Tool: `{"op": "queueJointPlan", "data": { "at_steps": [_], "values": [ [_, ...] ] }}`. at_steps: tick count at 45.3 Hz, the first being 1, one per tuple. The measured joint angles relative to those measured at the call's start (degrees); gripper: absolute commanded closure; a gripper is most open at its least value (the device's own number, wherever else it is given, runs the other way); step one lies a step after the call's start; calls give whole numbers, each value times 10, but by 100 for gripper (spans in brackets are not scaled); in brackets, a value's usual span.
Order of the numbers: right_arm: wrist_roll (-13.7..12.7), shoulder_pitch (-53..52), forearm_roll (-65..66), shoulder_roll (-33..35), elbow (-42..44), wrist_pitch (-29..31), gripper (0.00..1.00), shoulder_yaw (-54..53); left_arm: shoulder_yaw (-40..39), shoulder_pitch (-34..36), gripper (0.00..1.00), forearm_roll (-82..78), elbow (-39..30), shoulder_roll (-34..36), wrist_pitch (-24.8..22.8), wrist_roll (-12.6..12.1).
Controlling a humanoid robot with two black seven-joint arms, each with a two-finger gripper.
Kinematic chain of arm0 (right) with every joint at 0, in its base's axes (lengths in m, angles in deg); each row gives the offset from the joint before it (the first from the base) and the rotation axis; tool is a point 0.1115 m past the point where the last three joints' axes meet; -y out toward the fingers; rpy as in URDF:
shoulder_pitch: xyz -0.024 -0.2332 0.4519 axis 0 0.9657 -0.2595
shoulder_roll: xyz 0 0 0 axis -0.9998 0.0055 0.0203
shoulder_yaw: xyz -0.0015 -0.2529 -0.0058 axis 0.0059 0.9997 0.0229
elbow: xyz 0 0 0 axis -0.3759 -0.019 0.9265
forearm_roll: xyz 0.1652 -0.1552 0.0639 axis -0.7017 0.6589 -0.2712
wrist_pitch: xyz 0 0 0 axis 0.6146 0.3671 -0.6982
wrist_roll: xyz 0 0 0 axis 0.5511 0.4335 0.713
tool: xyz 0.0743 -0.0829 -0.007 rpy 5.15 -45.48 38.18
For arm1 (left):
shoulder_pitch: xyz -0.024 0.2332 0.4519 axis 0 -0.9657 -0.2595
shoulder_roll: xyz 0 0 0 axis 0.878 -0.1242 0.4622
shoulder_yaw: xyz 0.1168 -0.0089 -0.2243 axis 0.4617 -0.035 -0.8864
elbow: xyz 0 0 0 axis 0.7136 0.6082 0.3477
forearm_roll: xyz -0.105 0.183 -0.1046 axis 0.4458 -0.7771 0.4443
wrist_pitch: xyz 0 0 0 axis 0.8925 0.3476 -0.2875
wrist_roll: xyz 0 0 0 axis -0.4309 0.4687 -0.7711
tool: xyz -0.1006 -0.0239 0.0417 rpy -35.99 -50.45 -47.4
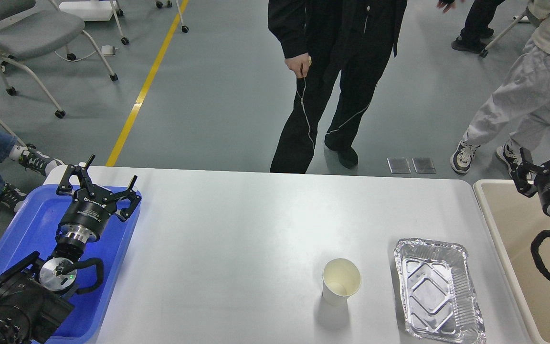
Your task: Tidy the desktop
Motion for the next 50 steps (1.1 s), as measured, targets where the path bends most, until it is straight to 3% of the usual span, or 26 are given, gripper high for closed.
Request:
{"op": "queueJointPlan", "data": {
  "at_steps": [50],
  "values": [
    [1,11,0,4,-3,1,0,-1,0,0,0,0,0,0,0,1]
  ]
}}
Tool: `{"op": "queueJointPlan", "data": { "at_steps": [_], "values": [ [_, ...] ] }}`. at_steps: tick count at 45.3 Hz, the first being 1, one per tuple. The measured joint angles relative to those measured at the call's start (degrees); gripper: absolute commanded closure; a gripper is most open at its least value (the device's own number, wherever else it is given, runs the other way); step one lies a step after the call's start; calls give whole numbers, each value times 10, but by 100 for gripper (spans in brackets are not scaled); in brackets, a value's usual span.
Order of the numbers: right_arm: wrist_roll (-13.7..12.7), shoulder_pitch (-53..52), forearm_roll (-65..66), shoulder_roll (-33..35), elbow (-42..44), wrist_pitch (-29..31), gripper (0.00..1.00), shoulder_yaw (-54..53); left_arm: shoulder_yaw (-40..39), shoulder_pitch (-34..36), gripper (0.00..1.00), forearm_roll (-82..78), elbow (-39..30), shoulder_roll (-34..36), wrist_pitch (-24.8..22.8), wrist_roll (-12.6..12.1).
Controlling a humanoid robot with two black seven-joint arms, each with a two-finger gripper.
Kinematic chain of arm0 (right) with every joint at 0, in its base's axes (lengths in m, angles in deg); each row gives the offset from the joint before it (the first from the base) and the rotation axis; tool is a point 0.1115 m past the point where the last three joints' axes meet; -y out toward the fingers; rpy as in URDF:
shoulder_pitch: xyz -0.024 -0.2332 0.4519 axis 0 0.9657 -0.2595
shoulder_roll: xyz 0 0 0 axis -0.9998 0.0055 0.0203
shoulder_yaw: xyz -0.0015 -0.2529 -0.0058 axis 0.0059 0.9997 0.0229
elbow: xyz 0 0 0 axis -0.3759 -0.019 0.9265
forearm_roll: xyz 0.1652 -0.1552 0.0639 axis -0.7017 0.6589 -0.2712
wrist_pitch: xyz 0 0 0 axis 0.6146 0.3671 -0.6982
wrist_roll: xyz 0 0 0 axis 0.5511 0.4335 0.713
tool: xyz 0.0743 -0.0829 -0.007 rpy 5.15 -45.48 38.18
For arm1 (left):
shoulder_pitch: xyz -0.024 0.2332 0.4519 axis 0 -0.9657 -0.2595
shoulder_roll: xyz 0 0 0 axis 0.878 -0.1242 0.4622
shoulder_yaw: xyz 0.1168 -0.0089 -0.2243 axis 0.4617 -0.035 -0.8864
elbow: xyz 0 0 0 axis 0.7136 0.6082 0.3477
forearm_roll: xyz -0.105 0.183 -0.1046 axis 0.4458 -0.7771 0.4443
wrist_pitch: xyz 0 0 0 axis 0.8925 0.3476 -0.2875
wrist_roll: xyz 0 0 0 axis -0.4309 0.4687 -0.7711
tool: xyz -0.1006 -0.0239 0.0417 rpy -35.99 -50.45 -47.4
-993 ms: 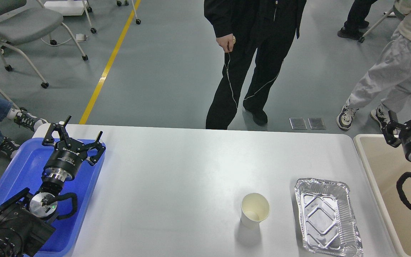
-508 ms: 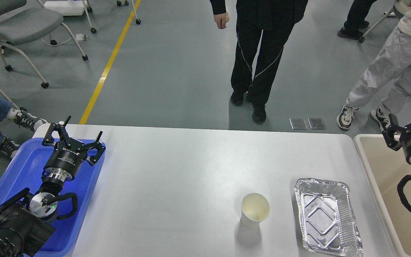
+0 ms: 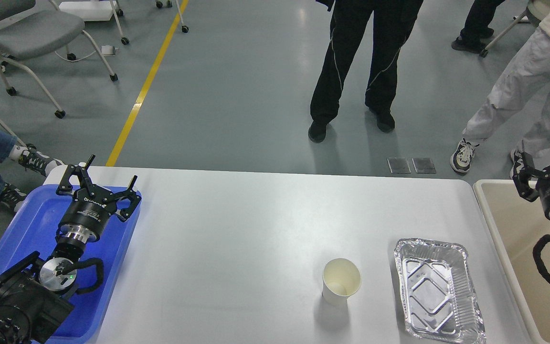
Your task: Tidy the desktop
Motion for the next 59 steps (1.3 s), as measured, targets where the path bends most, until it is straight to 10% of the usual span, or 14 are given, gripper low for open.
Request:
{"op": "queueJointPlan", "data": {
  "at_steps": [59],
  "values": [
    [-2,-27,13,35,-22,-21,0,65,0,0,0,0,0,0,0,0]
  ]
}}
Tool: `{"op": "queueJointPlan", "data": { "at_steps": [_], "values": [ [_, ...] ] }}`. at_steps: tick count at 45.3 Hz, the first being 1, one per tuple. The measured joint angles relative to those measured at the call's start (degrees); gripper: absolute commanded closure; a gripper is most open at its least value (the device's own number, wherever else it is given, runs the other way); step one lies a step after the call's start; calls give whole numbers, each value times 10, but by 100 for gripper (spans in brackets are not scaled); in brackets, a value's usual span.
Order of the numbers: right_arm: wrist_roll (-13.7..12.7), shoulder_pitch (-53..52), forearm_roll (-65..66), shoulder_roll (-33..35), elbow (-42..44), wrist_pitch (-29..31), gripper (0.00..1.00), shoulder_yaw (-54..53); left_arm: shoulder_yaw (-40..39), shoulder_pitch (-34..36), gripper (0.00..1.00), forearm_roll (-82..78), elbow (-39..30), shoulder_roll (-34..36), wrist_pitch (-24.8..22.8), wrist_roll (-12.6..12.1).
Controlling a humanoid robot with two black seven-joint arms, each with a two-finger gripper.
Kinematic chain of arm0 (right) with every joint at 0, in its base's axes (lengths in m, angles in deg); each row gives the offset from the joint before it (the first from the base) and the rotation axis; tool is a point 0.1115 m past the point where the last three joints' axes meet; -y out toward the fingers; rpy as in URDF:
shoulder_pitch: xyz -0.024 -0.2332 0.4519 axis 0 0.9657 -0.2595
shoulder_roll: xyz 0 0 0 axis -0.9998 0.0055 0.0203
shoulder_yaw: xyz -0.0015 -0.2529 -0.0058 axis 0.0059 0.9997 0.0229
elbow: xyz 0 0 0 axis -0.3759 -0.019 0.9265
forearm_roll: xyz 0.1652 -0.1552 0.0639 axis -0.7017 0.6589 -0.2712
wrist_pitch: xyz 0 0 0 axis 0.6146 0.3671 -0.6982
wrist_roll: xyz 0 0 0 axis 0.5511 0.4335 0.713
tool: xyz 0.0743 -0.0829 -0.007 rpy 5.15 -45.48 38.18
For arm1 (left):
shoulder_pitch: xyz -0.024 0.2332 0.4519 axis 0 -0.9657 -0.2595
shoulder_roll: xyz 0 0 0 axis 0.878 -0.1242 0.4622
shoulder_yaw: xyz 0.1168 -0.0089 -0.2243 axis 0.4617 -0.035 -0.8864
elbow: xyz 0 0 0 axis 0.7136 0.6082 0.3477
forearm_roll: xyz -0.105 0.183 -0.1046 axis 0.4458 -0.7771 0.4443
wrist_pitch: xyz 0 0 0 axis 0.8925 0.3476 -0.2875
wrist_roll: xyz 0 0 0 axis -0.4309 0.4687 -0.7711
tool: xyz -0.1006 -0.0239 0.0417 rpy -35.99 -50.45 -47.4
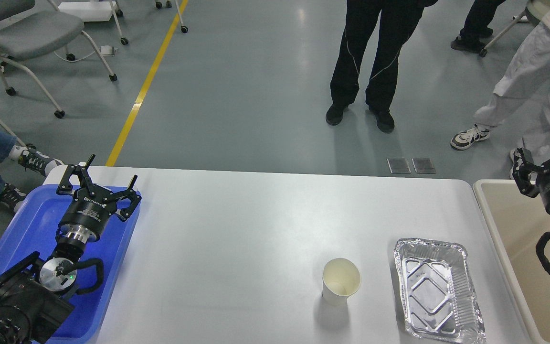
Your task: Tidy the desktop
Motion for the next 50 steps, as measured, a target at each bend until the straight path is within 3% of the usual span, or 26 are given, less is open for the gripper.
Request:
{"op": "queueJointPlan", "data": {
  "at_steps": [13,29,38,50],
  "values": [
    [-5,-98,42,44,-13,-30,0,189,0,0,0,0,0,0,0,0],
    [-20,-361,80,73,-79,-30,0,630,0,0,0,0,0,0,0,0],
    [-26,-536,132,59,-151,-1,0,830,0,0,0,0,0,0,0,0],
    [-40,-683,179,-4,-229,22,0,1015,0,0,0,0,0,0,0,0]
  ]
}}
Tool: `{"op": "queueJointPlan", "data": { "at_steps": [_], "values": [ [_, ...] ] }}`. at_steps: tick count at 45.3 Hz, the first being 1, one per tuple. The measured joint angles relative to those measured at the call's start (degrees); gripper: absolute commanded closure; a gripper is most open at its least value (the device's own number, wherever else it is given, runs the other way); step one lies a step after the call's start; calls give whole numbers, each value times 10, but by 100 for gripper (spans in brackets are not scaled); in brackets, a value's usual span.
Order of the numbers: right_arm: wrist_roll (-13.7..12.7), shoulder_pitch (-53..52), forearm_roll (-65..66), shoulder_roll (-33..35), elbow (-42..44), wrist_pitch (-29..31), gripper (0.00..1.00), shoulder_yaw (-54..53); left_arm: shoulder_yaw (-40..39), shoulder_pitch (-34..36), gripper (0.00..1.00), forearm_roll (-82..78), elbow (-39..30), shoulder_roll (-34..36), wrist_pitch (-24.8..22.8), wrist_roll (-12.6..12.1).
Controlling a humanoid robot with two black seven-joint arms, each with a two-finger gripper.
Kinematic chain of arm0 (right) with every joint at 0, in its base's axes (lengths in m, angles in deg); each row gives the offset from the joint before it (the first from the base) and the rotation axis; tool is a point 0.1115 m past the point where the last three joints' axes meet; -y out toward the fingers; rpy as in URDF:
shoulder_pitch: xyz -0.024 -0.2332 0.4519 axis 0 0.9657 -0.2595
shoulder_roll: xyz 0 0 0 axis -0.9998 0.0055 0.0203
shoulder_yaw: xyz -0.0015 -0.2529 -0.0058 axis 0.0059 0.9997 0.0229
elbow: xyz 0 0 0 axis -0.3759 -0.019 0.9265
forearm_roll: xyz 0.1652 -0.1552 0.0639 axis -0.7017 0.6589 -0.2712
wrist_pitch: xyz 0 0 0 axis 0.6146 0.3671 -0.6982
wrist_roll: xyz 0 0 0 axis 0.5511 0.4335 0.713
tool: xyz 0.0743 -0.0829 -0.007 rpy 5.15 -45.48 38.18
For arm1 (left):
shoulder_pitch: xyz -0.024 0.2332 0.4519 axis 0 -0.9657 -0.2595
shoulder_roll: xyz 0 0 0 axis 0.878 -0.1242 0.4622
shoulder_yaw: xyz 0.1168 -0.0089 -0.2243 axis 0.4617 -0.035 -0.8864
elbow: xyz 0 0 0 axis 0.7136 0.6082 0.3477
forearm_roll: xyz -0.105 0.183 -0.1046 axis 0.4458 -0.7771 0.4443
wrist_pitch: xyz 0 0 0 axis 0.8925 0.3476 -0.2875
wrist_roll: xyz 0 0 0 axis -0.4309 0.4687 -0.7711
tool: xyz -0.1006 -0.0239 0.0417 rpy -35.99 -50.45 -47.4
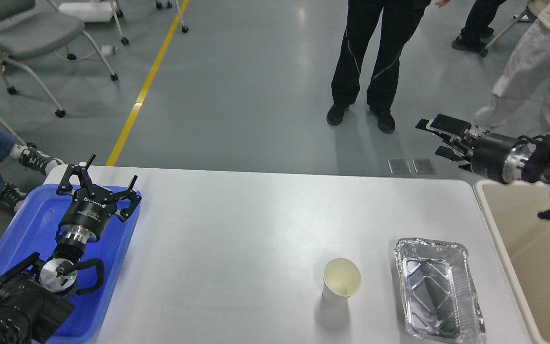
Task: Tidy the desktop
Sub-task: 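Reach the right gripper over the table toward the white paper cup, then close the right gripper on the rim of the white paper cup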
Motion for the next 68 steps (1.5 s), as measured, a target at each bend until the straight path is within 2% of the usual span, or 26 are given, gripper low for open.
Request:
{"op": "queueJointPlan", "data": {
  "at_steps": [17,28,47,68],
  "values": [
    [-18,-55,-30,-187,-34,-37,0,147,0,0,0,0,0,0,0,0],
    [-20,-35,-41,-259,-37,-59,0,171,0,0,0,0,0,0,0,0],
    [-22,24,-44,-303,-39,-93,0,184,0,0,0,0,0,0,0,0],
    [-22,75,-41,-313,-37,-123,0,187,0,0,0,0,0,0,0,0]
  ]
}}
